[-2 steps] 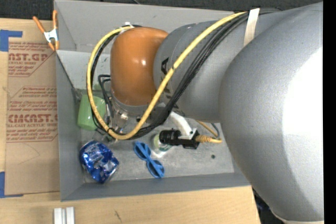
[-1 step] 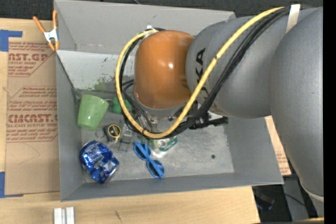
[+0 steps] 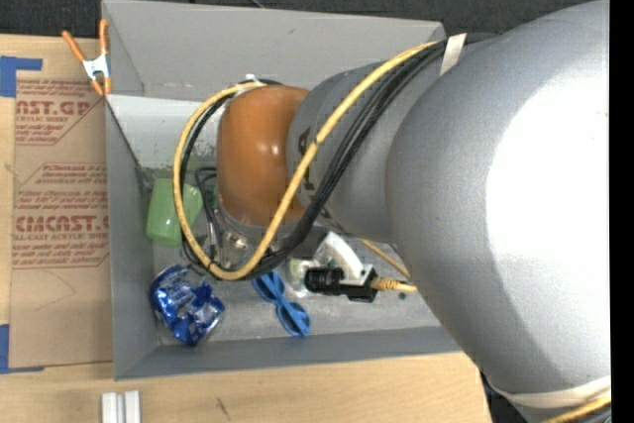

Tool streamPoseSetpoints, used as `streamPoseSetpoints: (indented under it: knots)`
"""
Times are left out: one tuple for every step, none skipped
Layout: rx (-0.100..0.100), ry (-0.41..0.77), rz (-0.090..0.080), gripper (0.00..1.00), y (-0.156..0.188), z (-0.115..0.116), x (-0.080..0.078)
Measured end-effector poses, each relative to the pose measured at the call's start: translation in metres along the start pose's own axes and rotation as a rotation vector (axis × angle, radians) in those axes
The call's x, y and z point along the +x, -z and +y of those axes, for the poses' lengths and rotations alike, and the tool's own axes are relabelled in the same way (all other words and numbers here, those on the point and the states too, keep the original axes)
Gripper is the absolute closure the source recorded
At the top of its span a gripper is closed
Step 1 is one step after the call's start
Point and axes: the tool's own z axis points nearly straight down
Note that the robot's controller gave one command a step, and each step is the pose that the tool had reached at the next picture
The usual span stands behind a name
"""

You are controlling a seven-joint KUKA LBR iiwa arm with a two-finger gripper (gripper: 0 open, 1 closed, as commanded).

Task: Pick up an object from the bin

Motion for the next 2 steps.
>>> streamPoseSetpoints:
  knots:
    - [-0.002,0.001,-0.002,0.0,0.001,0.0,-0.001]
    - [0.003,-0.119,0.002,0.0,-0.062,0.011,0.023]
